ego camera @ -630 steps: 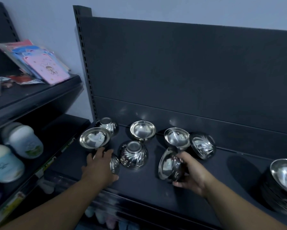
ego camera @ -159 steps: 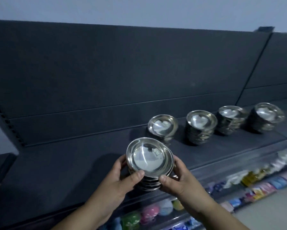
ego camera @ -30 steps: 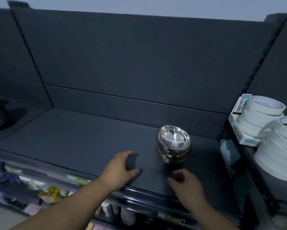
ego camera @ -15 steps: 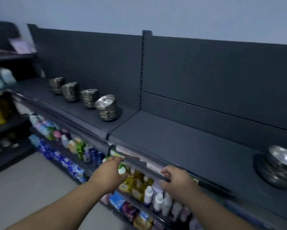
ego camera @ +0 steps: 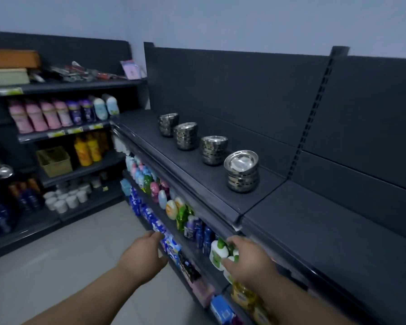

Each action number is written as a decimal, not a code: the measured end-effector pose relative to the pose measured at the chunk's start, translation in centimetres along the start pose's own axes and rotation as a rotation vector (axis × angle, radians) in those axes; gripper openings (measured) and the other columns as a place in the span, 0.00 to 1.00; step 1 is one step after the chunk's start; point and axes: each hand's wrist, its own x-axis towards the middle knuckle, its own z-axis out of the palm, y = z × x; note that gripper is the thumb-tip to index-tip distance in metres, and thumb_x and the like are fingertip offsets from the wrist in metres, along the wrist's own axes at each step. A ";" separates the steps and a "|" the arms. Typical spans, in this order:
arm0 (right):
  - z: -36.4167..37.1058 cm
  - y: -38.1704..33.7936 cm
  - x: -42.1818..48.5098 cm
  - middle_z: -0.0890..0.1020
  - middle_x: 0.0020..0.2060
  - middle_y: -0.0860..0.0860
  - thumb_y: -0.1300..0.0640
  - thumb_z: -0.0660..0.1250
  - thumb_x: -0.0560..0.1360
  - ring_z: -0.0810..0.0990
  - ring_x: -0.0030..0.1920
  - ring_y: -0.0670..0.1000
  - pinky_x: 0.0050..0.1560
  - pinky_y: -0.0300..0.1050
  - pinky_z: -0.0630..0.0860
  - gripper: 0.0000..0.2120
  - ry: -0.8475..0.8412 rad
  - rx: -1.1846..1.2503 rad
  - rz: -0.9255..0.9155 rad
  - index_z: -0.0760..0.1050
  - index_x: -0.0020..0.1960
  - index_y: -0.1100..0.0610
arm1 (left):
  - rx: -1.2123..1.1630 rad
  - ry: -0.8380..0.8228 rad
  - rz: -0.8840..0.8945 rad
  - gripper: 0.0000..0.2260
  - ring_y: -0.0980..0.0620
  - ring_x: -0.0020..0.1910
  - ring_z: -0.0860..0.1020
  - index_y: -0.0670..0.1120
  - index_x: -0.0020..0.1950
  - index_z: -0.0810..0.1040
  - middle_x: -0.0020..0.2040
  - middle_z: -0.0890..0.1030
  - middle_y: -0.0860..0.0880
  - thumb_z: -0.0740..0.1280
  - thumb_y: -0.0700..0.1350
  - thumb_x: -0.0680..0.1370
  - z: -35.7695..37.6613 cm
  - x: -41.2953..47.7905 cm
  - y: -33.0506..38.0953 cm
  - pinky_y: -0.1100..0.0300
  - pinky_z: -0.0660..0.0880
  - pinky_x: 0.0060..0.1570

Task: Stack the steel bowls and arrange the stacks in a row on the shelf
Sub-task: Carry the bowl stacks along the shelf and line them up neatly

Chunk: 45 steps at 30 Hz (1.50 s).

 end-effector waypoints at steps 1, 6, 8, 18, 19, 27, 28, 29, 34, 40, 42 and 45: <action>-0.6 0.0 1.7 0.73 0.65 0.47 0.44 0.66 0.75 0.75 0.63 0.50 0.59 0.43 0.74 0.26 0.022 0.005 -0.003 0.67 0.72 0.46 | -0.009 0.019 0.008 0.26 0.50 0.65 0.73 0.52 0.72 0.66 0.69 0.70 0.51 0.66 0.54 0.75 -0.3 1.6 0.2 0.58 0.72 0.62; -4.5 2.1 9.9 0.68 0.70 0.51 0.44 0.69 0.75 0.71 0.66 0.52 0.63 0.44 0.72 0.34 0.154 0.113 0.055 0.61 0.76 0.51 | -0.089 0.060 0.077 0.29 0.51 0.68 0.70 0.51 0.75 0.63 0.71 0.68 0.50 0.68 0.53 0.75 -1.6 10.4 3.2 0.61 0.68 0.65; -6.1 3.2 12.3 0.65 0.73 0.53 0.46 0.71 0.74 0.69 0.69 0.53 0.64 0.45 0.70 0.38 0.186 0.161 0.090 0.58 0.77 0.53 | -0.147 0.039 0.107 0.31 0.51 0.70 0.68 0.50 0.76 0.61 0.73 0.66 0.49 0.69 0.53 0.75 -2.1 13.6 4.9 0.62 0.65 0.66; -7.8 5.9 20.1 0.72 0.68 0.46 0.49 0.83 0.58 0.70 0.70 0.47 0.66 0.39 0.66 0.50 0.320 0.436 0.114 0.60 0.73 0.45 | -0.554 -0.193 0.260 0.53 0.54 0.71 0.66 0.55 0.77 0.56 0.74 0.65 0.53 0.77 0.66 0.58 -1.3 26.7 10.9 0.59 0.65 0.69; -7.5 6.0 20.6 0.73 0.67 0.44 0.47 0.83 0.54 0.71 0.68 0.46 0.67 0.41 0.69 0.51 0.329 0.468 0.108 0.60 0.71 0.39 | -0.620 -0.242 0.284 0.58 0.55 0.70 0.67 0.55 0.77 0.56 0.74 0.66 0.53 0.77 0.69 0.53 -1.2 27.7 11.3 0.56 0.66 0.70; -6.1 4.4 21.9 0.78 0.58 0.31 0.52 0.85 0.52 0.75 0.61 0.34 0.61 0.30 0.72 0.51 0.403 0.698 0.181 0.62 0.67 0.31 | -0.874 -0.692 0.538 0.39 0.65 0.62 0.75 0.57 0.67 0.67 0.60 0.80 0.61 0.81 0.46 0.60 -1.1 34.1 12.9 0.69 0.72 0.60; -5.9 4.0 22.0 0.79 0.60 0.33 0.51 0.85 0.51 0.75 0.63 0.36 0.64 0.34 0.72 0.53 0.421 0.717 0.206 0.62 0.70 0.35 | -0.885 -0.738 0.557 0.38 0.65 0.61 0.76 0.56 0.66 0.68 0.59 0.81 0.62 0.80 0.44 0.61 -1.2 34.6 12.9 0.70 0.72 0.58; -5.6 3.7 22.0 0.79 0.60 0.35 0.51 0.85 0.51 0.75 0.64 0.37 0.65 0.36 0.72 0.55 0.444 0.729 0.232 0.62 0.72 0.38 | -0.900 -0.781 0.568 0.37 0.63 0.61 0.77 0.55 0.66 0.68 0.59 0.81 0.62 0.80 0.44 0.60 -1.4 35.0 12.9 0.69 0.73 0.58; -5.2 1.7 21.6 0.80 0.58 0.34 0.61 0.85 0.56 0.77 0.61 0.37 0.60 0.30 0.73 0.51 0.561 0.732 0.309 0.63 0.70 0.37 | -0.925 -0.916 0.611 0.41 0.59 0.63 0.76 0.55 0.69 0.68 0.61 0.81 0.57 0.81 0.48 0.59 -1.7 37.2 12.8 0.59 0.71 0.65; -5.1 1.0 19.4 0.79 0.61 0.38 0.56 0.86 0.55 0.76 0.65 0.40 0.66 0.39 0.72 0.54 0.690 0.747 0.365 0.61 0.73 0.39 | -0.889 -1.017 0.711 0.38 0.62 0.61 0.77 0.56 0.70 0.67 0.61 0.80 0.58 0.79 0.43 0.63 -2.0 36.6 14.9 0.67 0.74 0.58; -5.3 1.1 17.8 0.79 0.61 0.37 0.60 0.85 0.56 0.77 0.64 0.40 0.61 0.35 0.74 0.52 0.733 0.758 0.389 0.62 0.71 0.38 | -0.871 -1.061 0.762 0.36 0.63 0.61 0.77 0.57 0.69 0.68 0.61 0.80 0.59 0.78 0.43 0.64 -1.9 35.7 16.0 0.68 0.75 0.55; -5.6 1.5 14.7 0.79 0.61 0.38 0.60 0.85 0.56 0.77 0.64 0.41 0.60 0.34 0.74 0.51 0.793 0.771 0.428 0.62 0.70 0.37 | -0.833 -1.117 0.813 0.34 0.63 0.61 0.76 0.58 0.68 0.69 0.61 0.80 0.59 0.78 0.44 0.66 -1.4 33.7 17.9 0.67 0.75 0.56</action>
